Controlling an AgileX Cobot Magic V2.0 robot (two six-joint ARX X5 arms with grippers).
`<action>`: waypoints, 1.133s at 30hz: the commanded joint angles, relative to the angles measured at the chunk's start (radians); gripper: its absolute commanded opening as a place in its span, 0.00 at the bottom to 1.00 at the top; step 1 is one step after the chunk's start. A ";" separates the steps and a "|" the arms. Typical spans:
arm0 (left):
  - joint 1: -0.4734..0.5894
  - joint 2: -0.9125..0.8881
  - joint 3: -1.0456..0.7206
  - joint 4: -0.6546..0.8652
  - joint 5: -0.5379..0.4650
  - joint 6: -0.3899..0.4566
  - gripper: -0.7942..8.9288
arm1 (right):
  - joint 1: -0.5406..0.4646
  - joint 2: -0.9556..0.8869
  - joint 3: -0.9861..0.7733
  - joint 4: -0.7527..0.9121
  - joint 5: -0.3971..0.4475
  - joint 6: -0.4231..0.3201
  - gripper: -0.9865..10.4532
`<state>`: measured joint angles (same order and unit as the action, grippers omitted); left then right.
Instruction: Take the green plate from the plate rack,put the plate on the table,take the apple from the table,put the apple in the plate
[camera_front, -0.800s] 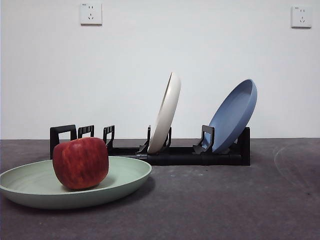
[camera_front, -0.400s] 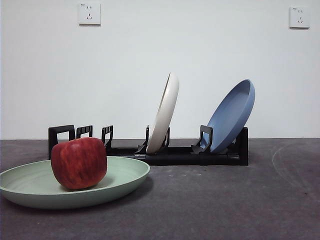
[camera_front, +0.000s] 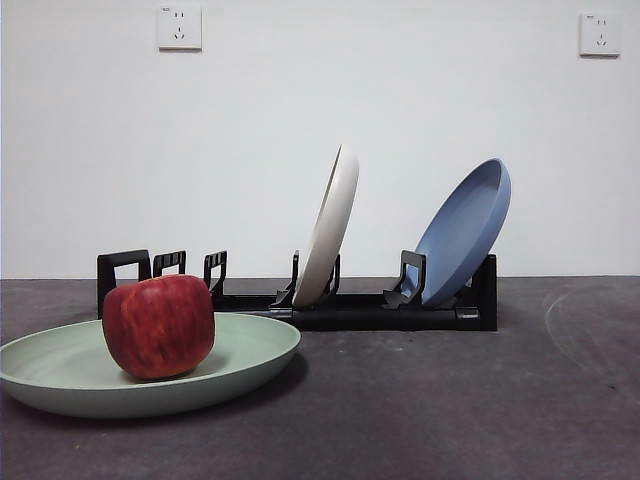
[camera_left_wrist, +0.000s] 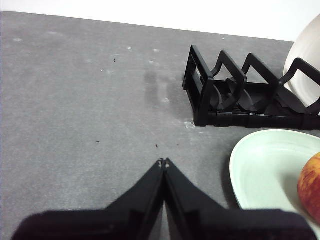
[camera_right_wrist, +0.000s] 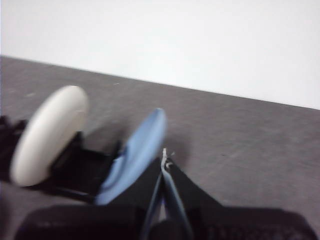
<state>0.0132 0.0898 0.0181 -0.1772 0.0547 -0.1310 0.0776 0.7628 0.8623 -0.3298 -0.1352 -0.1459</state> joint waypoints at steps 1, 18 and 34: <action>0.001 0.000 -0.007 0.010 -0.003 0.012 0.08 | -0.051 -0.084 -0.184 0.162 -0.004 -0.005 0.09; 0.001 0.000 -0.007 0.010 -0.003 0.012 0.08 | -0.158 -0.582 -0.728 0.367 -0.002 -0.013 0.09; 0.001 0.000 -0.007 0.010 -0.003 0.012 0.08 | -0.156 -0.755 -0.848 0.180 0.134 0.135 0.09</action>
<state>0.0132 0.0898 0.0177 -0.1772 0.0547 -0.1310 -0.0788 0.0090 0.0235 -0.1349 -0.0074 -0.0299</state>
